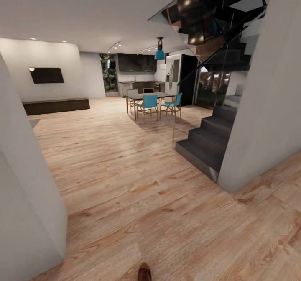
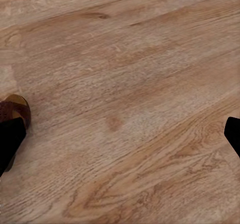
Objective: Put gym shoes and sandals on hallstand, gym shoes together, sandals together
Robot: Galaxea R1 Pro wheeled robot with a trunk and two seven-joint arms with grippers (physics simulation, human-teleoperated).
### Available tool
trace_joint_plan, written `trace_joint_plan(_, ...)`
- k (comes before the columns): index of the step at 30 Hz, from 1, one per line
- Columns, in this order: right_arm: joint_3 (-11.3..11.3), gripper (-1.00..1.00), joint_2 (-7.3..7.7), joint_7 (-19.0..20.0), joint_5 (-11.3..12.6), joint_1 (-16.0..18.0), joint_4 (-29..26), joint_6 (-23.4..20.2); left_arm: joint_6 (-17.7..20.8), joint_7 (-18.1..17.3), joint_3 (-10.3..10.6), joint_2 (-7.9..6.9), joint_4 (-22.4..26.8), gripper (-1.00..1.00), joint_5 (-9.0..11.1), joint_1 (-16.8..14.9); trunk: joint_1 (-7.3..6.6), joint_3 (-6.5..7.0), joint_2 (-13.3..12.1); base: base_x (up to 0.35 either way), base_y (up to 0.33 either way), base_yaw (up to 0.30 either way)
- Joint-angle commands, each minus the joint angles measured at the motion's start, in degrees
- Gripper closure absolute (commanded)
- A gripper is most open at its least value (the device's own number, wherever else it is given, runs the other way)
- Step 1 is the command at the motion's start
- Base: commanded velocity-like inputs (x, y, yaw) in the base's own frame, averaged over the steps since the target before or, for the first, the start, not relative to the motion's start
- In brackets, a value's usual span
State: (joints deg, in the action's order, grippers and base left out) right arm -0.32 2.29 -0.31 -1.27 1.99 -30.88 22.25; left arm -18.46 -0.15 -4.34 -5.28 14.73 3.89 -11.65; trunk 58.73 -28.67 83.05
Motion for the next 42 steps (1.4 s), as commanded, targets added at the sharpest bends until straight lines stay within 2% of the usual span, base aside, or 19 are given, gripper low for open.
trace_joint_plan(1,0.0,-1.0,0.0,0.0,-0.1,0.0,0.0,0.2,-0.2,0.0,0.0,0.0,-0.1,-1.0,0.4,0.0,0.0,-0.06,0.0,0.0,0.032,0.053)
trace_joint_plan(16,0.0,-1.0,0.0,0.0,-0.1,0.0,0.0,0.2,-0.1,0.0,0.0,0.01,0.0,-1.0,0.4,0.0,0.0,-0.06,0.0,0.0,0.008,0.166)
trace_joint_plan(42,0.0,-1.0,0.0,0.2,-0.1,0.0,0.0,0.2,-0.1,0.0,0.0,0.01,0.0,-1.0,0.4,0.0,0.0,-0.06,0.0,0.0,0.0,0.011)
